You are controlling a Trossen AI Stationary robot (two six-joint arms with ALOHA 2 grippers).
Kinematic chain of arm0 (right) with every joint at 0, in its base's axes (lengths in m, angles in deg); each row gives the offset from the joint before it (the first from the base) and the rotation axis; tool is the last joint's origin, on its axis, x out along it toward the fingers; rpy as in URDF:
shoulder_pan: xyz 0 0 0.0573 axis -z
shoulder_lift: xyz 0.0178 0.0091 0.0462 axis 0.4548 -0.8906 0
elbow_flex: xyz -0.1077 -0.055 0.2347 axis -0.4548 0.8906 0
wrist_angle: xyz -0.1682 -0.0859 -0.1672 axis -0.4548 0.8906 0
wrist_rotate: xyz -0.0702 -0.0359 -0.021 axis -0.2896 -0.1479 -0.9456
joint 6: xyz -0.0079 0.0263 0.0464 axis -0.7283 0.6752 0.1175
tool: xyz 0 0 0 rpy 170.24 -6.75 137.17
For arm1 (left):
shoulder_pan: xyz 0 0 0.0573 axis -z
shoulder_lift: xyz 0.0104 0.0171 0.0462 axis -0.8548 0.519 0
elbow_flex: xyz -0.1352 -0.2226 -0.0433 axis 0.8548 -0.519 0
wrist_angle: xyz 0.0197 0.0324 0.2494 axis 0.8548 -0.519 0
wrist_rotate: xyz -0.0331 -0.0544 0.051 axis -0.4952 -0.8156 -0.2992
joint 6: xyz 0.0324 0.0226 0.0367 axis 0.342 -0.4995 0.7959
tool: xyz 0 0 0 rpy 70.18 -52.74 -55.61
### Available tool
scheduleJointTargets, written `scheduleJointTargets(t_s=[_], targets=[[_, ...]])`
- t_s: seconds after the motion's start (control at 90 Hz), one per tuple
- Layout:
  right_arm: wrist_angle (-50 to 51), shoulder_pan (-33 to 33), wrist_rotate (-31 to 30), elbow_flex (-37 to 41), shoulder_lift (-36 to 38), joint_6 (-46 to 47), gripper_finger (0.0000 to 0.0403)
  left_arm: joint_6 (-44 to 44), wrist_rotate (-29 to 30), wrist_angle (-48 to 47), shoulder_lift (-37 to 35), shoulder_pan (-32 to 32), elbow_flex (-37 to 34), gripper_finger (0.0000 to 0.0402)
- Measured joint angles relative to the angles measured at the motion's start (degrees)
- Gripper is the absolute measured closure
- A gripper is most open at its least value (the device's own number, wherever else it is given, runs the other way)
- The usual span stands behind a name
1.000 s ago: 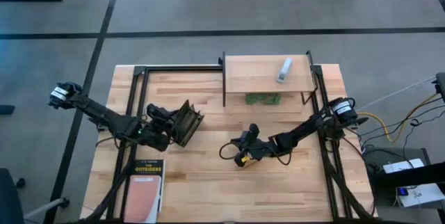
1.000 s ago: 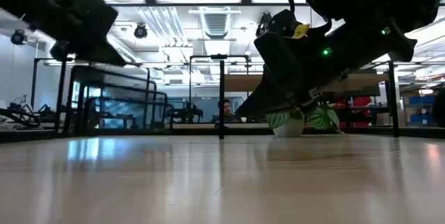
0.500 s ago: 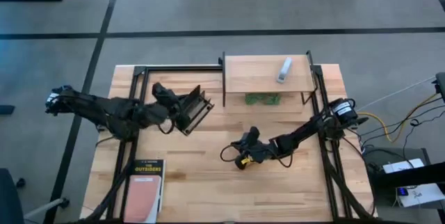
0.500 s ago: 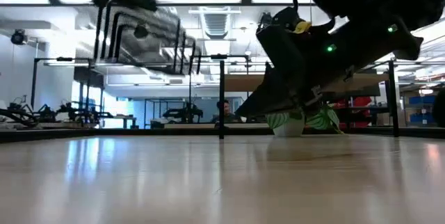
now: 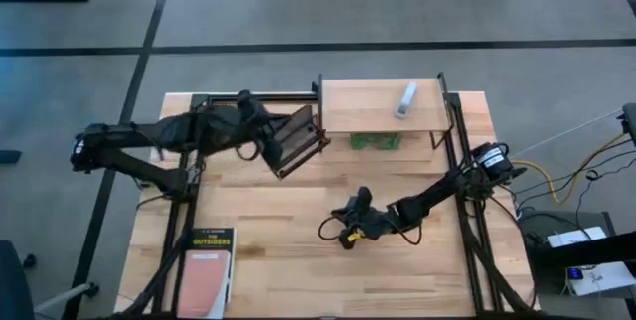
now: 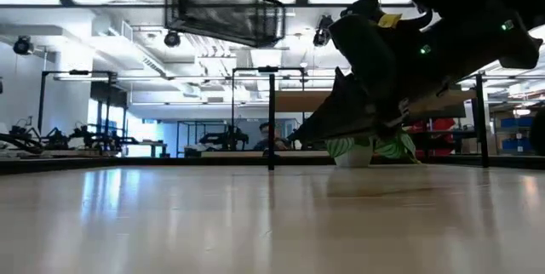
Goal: Stock shelves
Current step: Put the black desk organizer on the shelf
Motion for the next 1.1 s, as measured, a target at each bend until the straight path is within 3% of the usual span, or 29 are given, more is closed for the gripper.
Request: scheduleJointTargets(t_s=[0.367, 0.744, 1.1], targets=[[0.19, -1.55, -0.07, 0.0, 0.02, 0.02, 0.04, 8.95, -14.64, 3.19, 19.72, -10.35, 17.45, 0.0401], [0.9, -2.5, -1.19, 0.0, -0.23, 0.36, 0.04, 12.57, -28.79, 3.47, 37.53, -18.43, 35.69, 0.0401], [0.9, -3.65, -1.51, 0.0, -0.26, 1.31, 0.04, 12.97, -38.2, 6.69, 44.76, -23.65, 39.42, 0.0401]])
